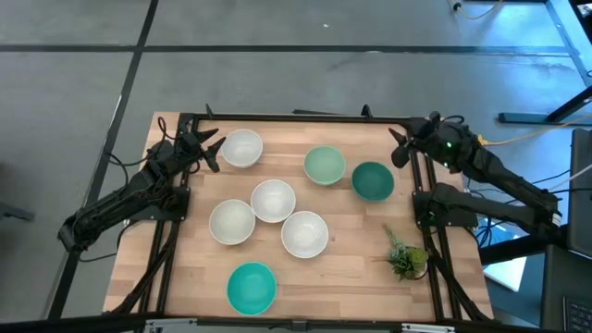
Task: Nest bowls inside each other
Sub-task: Stack the dark green bowl on the light green bowl
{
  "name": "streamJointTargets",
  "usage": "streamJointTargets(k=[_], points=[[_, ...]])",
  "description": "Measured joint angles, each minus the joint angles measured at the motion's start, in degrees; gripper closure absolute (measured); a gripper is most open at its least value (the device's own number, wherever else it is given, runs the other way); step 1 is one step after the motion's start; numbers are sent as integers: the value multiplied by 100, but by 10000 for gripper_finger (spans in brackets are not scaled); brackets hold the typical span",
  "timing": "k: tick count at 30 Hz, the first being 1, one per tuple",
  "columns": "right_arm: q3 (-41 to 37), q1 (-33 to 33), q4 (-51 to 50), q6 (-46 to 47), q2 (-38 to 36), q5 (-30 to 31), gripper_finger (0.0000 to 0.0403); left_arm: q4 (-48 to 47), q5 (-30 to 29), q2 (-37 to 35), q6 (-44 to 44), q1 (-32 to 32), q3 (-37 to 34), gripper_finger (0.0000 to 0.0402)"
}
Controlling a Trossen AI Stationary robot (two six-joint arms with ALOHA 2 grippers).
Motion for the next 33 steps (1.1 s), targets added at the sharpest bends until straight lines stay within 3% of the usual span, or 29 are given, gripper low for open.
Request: streamJointTargets(k=[5, 8, 20, 33], points=[[635, -296, -686, -77, 654, -200, 241, 0, 0, 1, 0, 1, 0, 225], [795, -327, -714, 385, 842, -215, 241, 0, 0, 1, 0, 0, 2, 225], [799, -325, -1180, 605, 932, -80, 238, 0, 1, 1, 0, 1, 2, 225], [799, -325, -1201, 961, 930, -68, 127, 0, 0, 0, 0, 2, 2, 225]])
